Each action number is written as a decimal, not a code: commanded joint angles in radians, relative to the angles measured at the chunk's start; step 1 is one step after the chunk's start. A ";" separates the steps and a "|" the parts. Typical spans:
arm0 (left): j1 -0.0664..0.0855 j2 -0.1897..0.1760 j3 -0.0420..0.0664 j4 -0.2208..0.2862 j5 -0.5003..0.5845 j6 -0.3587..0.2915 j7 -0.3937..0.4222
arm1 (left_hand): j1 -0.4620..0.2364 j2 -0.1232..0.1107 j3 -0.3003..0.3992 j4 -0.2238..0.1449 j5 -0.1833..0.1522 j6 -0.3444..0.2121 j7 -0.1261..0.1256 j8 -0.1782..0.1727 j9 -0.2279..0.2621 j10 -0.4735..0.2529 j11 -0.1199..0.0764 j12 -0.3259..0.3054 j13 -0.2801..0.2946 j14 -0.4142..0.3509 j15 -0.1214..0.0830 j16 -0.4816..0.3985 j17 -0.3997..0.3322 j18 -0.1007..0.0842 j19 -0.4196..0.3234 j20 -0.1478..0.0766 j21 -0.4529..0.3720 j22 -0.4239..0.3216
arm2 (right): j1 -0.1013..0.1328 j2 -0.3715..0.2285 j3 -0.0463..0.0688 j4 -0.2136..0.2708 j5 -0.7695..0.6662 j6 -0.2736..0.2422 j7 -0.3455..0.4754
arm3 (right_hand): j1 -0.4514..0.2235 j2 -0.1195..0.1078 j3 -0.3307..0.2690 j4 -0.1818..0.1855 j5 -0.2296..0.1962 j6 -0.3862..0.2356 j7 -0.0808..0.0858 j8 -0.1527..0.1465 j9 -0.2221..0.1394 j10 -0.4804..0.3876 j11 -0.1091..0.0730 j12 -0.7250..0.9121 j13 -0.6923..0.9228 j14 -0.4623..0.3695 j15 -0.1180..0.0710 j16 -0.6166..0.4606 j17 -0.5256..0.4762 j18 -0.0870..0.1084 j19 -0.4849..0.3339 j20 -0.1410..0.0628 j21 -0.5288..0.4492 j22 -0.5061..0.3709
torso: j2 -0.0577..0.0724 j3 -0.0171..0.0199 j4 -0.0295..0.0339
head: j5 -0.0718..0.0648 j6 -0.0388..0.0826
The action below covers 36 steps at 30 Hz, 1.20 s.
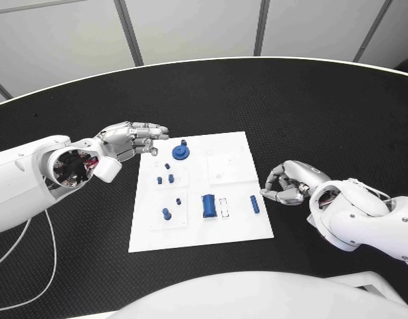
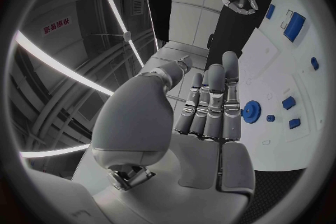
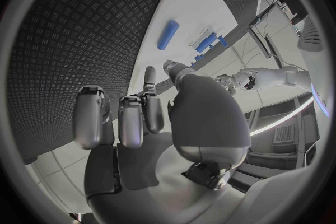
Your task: Assemble the parts on the task board
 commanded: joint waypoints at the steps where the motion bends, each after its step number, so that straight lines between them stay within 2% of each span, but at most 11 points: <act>1: 0.000 -0.002 0.000 0.001 0.000 0.000 0.000 | 0.000 0.006 -0.001 0.003 0.006 -0.006 0.000 0.000 0.002 -0.006 -0.001 0.003 0.001 -0.007 0.003 0.002 -0.001 0.015 -0.005 0.004 -0.003 -0.001 | -0.001 0.015 -0.002 -0.010 -0.001 0.002 -0.003 | -0.008 -0.005 -0.001 0.008 -0.006 0.001 0.004 -0.008 -0.001 0.042 0.007 -0.008 0.177 0.100 0.007 -0.007 0.238 -0.006 0.067 0.008 -0.005 0.183 | 0.001 0.0018 0.0004 | 0.004 0.000; 5: 0.000 -0.006 0.000 0.003 0.000 -0.001 0.000 | 0.000 0.006 -0.001 0.003 0.006 -0.006 0.000 0.000 0.002 -0.006 -0.001 0.003 0.001 -0.007 0.003 0.002 -0.001 0.015 -0.005 0.004 -0.003 -0.001 | -0.003 0.033 -0.003 -0.019 -0.001 -0.002 -0.004 | -0.030 -0.022 -0.030 0.028 -0.031 0.000 0.009 -0.019 -0.003 0.037 0.012 -0.017 0.173 0.099 0.011 -0.009 0.233 -0.004 0.066 0.012 -0.015 0.179 | 0.000 0.0016 -0.0005 | 0.007 0.000; 8: 0.000 -0.008 0.000 0.004 0.000 -0.001 0.000 | 0.000 0.006 -0.001 0.004 0.006 -0.006 -0.001 0.000 0.002 -0.007 -0.001 0.004 0.001 -0.009 0.003 0.001 -0.002 0.015 -0.006 0.005 -0.005 -0.002 | -0.003 0.043 -0.004 -0.022 -0.001 -0.003 -0.003 | -0.046 -0.021 -0.071 0.034 -0.053 -0.002 0.012 -0.027 -0.002 0.034 0.015 -0.023 0.170 0.099 0.014 -0.009 0.233 -0.004 0.065 0.015 -0.018 0.179 | 0.000 0.0011 -0.0007 | 0.008 0.000; 10: 0.000 -0.009 0.000 0.004 0.000 -0.001 0.000 | 0.000 0.006 -0.001 0.004 0.006 -0.006 -0.001 0.000 0.002 -0.007 -0.001 0.004 0.001 -0.009 0.003 0.001 -0.002 0.015 -0.006 0.005 -0.005 -0.002 | -0.003 0.048 -0.004 -0.025 -0.001 0.000 -0.003 | -0.052 -0.017 -0.095 0.034 -0.040 -0.002 0.012 -0.031 -0.001 0.033 0.015 -0.025 0.169 0.098 0.014 -0.010 0.231 -0.003 0.065 0.016 -0.021 0.178 | 0.000 0.0011 -0.0007 | 0.008 0.000; 11: 0.000 -0.009 0.000 0.005 0.000 -0.001 0.000 | 0.000 0.006 -0.001 0.004 0.006 -0.006 -0.001 0.000 0.002 -0.007 -0.001 0.004 0.001 -0.009 0.003 0.001 -0.002 0.015 -0.006 0.005 -0.005 -0.002 | -0.003 0.050 -0.004 -0.026 -0.001 0.002 -0.003 | -0.052 -0.014 -0.106 0.033 -0.019 -0.001 0.011 -0.033 0.000 0.032 0.015 -0.027 0.168 0.098 0.014 -0.011 0.231 -0.003 0.065 0.016 -0.024 0.177 | 0.000 0.0011 -0.0008 | 0.008 0.000; 36: 0.000 -0.014 0.000 0.007 0.000 -0.001 -0.001 | 0.000 0.006 -0.001 0.004 0.006 -0.006 -0.001 0.000 0.002 -0.007 -0.001 0.004 0.001 -0.009 0.003 0.001 -0.002 0.015 -0.006 0.005 -0.005 -0.002 | -0.006 0.074 -0.008 -0.044 -0.029 0.097 -0.017 | -0.030 -0.004 -0.118 0.029 0.002 0.013 0.006 -0.028 0.007 0.033 0.011 -0.027 0.169 0.099 0.011 -0.009 0.235 -0.004 0.067 0.014 -0.015 0.181 | 0.000 -0.0003 -0.0016 | 0.013 0.000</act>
